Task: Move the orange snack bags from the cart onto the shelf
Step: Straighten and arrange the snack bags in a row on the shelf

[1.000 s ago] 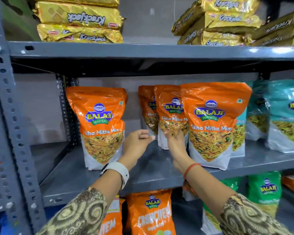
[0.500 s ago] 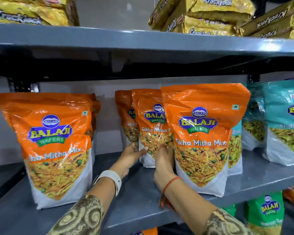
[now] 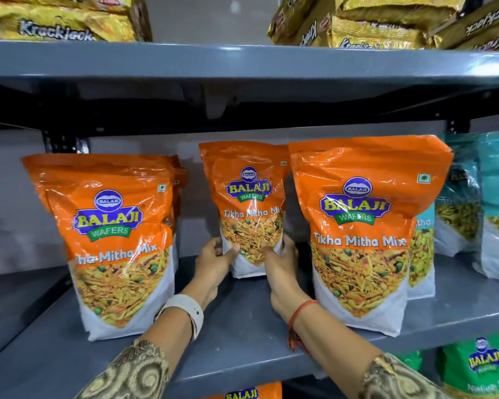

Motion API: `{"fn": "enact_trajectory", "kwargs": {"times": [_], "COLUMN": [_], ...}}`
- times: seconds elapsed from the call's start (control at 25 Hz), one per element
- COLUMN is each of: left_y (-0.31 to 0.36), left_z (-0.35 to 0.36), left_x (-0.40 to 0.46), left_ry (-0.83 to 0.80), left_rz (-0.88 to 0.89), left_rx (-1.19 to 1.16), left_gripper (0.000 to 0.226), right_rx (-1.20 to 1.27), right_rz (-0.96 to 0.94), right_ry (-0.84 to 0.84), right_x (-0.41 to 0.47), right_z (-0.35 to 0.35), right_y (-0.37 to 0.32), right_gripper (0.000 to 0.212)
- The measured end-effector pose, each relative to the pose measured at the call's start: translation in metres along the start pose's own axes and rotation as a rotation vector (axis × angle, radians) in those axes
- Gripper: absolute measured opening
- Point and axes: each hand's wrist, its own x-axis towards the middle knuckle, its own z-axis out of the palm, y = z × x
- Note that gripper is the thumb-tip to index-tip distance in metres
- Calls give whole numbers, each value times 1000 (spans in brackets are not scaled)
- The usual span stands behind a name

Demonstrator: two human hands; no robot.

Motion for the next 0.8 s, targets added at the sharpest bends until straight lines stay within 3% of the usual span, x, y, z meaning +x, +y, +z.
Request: {"fn": "enact_trajectory", "kwargs": {"times": [0.28,0.8], "left_y": [-5,-3], "left_z": [-4,11], "left_x": [-9,-7], "left_ry": [85,84], "left_rz": [-7,-34], "left_rx": [89,92], "left_gripper": [15,30], "right_rx": [-65,-118], "right_rz": [60,16], "right_ry": [-83,-51], "right_x": [5,18], "right_z": [3,1], "right_y": [3,14], "right_gripper": [48,53]}}
